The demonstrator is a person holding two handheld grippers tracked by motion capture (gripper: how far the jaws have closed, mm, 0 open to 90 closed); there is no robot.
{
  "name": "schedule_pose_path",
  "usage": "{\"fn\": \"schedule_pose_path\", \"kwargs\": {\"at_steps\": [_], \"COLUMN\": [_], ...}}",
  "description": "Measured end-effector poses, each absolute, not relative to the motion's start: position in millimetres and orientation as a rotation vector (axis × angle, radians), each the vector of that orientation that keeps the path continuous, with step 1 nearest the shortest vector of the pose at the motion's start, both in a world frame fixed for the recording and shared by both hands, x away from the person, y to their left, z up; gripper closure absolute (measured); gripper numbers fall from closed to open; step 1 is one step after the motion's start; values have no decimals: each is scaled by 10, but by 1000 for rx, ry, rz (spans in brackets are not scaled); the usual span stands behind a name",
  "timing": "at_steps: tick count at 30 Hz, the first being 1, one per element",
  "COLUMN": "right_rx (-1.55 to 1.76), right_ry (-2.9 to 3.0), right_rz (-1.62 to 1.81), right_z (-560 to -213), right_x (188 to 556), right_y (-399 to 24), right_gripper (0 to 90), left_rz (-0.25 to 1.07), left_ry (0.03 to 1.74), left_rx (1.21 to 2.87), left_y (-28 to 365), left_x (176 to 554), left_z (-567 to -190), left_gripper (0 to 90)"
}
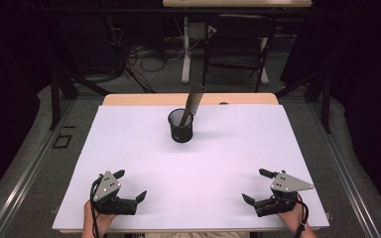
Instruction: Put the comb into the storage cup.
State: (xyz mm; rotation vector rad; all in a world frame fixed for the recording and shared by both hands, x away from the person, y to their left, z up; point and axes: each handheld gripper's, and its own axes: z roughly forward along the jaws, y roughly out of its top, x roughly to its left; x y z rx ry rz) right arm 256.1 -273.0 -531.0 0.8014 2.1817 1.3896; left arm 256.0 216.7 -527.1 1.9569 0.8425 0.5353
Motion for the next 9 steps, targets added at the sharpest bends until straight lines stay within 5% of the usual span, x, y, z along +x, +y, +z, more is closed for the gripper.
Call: {"fn": "schedule_pose_path", "kwargs": {"at_steps": [9], "right_rx": [798], "right_ry": [2183], "right_rz": [1384], "right_z": [-5309], "right_x": [2559], "right_y": [-2734], "right_gripper": [0], "left_rz": [536], "left_ry": [843], "left_rx": [1965], "left_y": [2188], "left_x": [2591], "left_z": [-5268], "left_gripper": [0]}}
